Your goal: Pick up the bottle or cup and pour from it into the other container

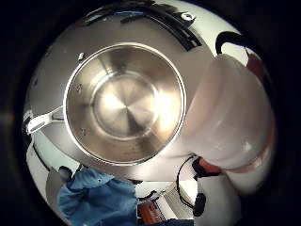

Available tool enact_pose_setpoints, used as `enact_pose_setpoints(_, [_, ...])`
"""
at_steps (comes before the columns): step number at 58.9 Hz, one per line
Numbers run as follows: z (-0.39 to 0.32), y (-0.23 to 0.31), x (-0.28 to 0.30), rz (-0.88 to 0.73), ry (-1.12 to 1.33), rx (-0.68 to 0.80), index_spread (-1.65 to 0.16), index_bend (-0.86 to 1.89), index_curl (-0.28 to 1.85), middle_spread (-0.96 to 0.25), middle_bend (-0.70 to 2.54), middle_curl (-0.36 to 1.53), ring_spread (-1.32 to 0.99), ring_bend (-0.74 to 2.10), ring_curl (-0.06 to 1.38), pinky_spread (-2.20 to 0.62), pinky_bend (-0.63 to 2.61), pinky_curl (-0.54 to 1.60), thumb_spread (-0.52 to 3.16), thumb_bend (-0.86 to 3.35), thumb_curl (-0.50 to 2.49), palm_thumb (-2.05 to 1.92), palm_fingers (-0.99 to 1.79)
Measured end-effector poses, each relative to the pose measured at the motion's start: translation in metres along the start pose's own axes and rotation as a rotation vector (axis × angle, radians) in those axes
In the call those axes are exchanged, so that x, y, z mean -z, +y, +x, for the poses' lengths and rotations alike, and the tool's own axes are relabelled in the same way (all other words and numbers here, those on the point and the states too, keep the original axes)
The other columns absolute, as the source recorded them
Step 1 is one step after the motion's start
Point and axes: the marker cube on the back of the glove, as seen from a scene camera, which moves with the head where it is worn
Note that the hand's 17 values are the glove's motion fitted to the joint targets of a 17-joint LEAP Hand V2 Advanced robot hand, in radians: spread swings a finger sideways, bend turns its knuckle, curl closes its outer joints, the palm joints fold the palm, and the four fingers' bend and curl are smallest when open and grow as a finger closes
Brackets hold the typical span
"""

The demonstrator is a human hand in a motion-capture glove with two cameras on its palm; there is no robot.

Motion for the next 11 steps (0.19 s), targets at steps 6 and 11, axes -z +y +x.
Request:
enact_pose_setpoints(6, [0.0002,0.0009,-0.0018,-0.007,0.024,-0.003,-0.1,0.15,0.43,-0.05,0.28,0.52,-0.15,0.47,0.46,-0.18,0.54,0.36,0.21,-0.04,0.71,1.0,1.19])
enact_pose_setpoints(11, [0.005,0.0038,-0.0052,-0.003,0.016,-0.002,-0.1,0.15,0.43,-0.05,0.28,0.52,-0.15,0.47,0.46,-0.18,0.54,0.36,0.22,-0.04,0.71,1.0,1.19])
